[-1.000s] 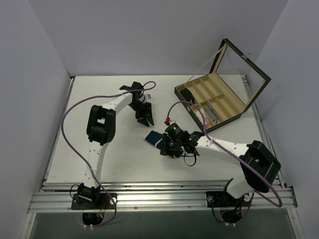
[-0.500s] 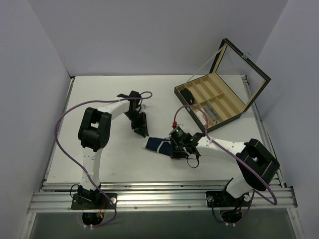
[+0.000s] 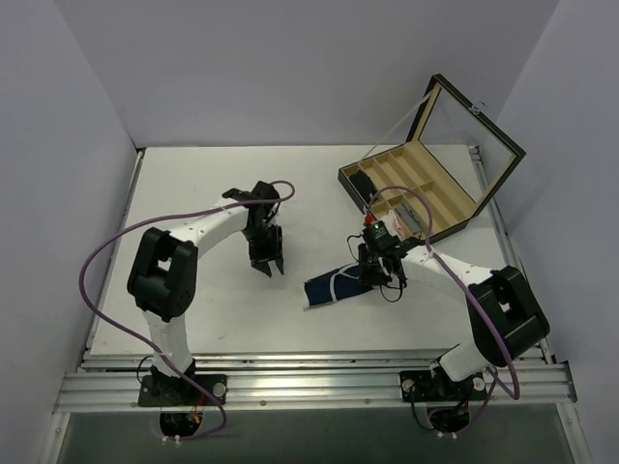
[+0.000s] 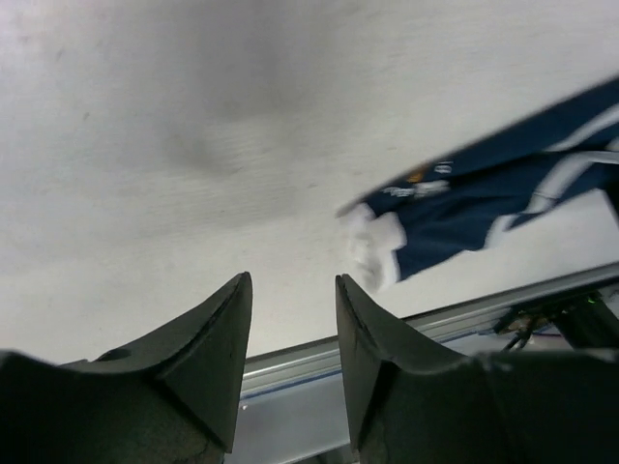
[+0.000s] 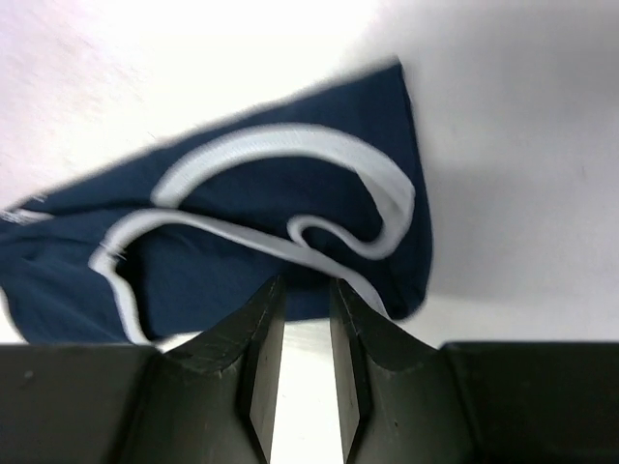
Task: Roll the underwear
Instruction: Fold the underwear, then roll the underwear
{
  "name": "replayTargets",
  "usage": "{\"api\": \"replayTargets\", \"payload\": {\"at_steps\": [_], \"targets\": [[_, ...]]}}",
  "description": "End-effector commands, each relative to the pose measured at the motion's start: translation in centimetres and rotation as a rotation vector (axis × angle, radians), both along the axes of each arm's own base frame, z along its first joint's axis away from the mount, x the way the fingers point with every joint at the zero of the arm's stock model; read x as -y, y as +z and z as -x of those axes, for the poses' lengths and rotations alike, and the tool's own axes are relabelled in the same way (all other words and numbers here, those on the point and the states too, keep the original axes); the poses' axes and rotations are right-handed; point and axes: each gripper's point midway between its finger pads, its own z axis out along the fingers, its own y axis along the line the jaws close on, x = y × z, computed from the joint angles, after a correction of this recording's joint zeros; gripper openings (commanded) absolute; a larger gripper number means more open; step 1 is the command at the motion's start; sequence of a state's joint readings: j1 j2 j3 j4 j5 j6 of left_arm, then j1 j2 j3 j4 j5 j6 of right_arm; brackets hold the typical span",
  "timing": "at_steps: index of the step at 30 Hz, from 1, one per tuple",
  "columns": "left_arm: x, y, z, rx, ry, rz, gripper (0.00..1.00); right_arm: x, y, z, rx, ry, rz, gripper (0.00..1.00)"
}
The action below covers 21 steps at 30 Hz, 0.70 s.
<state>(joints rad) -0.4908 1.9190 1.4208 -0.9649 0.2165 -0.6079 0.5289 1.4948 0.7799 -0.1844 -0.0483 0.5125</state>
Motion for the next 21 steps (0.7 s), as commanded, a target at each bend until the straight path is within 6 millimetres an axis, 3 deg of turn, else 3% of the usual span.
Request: {"api": "replayTargets", "payload": {"at_steps": [1, 4, 8, 17, 21], "targets": [[2.7, 5.3, -4.0, 0.206, -0.120, 0.177, 0.49, -1.5, 1.8, -2.2, 0.027, 0.106, -0.043, 0.22], [5.6, 6.5, -5.2, 0.247, -0.307, 0.296, 0.53, -2.1, 2.2, -2.5, 0.021, 0.132, -0.071, 0.23], [6.7, 5.1, -4.0, 0.197, -0.445, 0.299, 0.57, -2.1, 3.8, -2.7, 0.048, 0.109, -0.105, 0.25], [6.6, 0.9, 0.3, 0.025, -0.470, 0.384, 0.59, -2.7, 8.4, -1.6, 0.133, 0.033, -0.245, 0.26], [5.8, -0.4, 1.0, -0.006, -0.445, 0.348, 0.59, -2.7, 9.2, -1.0, 0.147, 0.023, -0.270, 0.26]]}}
